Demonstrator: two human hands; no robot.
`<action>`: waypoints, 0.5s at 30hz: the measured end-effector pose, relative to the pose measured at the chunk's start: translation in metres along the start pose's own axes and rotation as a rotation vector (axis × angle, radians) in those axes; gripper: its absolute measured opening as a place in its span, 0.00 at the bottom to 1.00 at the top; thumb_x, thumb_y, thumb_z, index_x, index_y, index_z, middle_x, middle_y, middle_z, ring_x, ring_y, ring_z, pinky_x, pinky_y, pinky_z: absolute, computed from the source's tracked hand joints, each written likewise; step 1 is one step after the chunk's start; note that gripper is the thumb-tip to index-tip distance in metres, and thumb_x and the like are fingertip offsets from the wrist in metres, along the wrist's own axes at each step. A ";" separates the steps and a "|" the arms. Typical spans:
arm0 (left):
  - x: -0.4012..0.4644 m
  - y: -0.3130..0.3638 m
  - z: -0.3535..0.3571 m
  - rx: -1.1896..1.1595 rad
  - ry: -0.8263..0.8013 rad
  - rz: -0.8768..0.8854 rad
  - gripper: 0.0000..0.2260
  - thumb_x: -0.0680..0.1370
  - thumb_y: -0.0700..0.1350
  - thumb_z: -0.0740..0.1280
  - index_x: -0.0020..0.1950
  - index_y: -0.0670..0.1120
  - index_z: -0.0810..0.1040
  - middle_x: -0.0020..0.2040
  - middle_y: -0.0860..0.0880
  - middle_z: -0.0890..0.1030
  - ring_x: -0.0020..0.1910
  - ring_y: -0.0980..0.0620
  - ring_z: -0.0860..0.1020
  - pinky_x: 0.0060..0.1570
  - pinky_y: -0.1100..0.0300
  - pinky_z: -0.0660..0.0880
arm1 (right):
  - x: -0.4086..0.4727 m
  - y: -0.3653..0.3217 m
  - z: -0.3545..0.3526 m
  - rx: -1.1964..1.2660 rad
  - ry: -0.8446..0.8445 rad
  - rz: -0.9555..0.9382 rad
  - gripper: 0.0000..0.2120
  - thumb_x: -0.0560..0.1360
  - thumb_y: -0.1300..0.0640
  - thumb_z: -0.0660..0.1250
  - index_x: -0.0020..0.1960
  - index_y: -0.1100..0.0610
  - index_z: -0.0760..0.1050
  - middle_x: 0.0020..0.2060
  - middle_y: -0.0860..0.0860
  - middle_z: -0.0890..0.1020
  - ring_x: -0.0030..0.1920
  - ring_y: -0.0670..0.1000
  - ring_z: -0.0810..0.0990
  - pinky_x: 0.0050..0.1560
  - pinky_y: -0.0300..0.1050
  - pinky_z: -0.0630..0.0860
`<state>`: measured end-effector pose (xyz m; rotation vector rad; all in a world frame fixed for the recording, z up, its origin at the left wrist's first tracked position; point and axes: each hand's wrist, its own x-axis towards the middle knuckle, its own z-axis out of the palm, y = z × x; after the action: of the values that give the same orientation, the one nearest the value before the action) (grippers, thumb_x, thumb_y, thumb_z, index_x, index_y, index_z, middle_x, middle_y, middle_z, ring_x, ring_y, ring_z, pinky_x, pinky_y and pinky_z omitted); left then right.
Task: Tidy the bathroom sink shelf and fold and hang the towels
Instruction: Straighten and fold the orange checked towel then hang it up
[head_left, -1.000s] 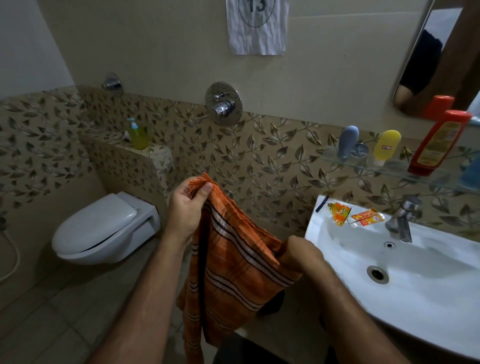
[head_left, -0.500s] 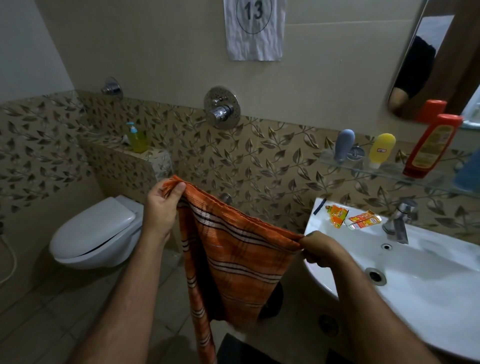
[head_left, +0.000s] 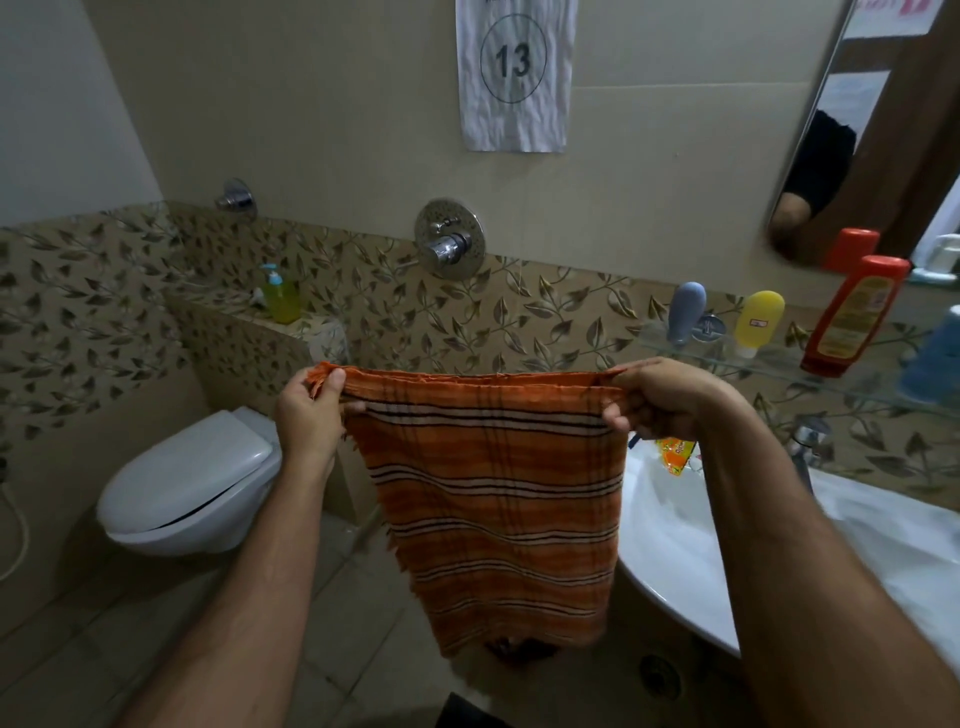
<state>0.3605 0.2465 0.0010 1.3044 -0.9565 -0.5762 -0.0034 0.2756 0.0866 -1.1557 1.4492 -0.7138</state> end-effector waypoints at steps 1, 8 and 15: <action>0.000 0.002 0.002 -0.019 0.001 -0.010 0.03 0.81 0.45 0.63 0.52 0.47 0.75 0.40 0.48 0.81 0.30 0.58 0.81 0.25 0.63 0.74 | 0.000 -0.003 0.000 0.039 0.007 0.003 0.15 0.84 0.60 0.53 0.59 0.61 0.77 0.30 0.54 0.83 0.27 0.48 0.81 0.24 0.37 0.74; 0.008 0.017 0.008 -0.052 0.064 0.020 0.07 0.81 0.46 0.64 0.56 0.45 0.76 0.40 0.51 0.80 0.33 0.56 0.79 0.34 0.59 0.77 | -0.002 0.005 -0.008 0.074 -0.084 -0.164 0.14 0.75 0.55 0.69 0.59 0.60 0.79 0.51 0.58 0.86 0.50 0.55 0.86 0.47 0.48 0.82; 0.021 0.035 0.009 -0.020 0.095 0.094 0.04 0.81 0.47 0.64 0.46 0.51 0.75 0.39 0.51 0.79 0.38 0.54 0.78 0.42 0.55 0.77 | 0.004 0.007 0.012 -0.385 0.353 -0.460 0.07 0.74 0.52 0.72 0.43 0.55 0.83 0.36 0.52 0.85 0.38 0.54 0.82 0.36 0.46 0.78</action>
<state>0.3585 0.2320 0.0399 1.2511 -0.9263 -0.4465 0.0068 0.2766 0.0760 -1.7637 1.6787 -1.0220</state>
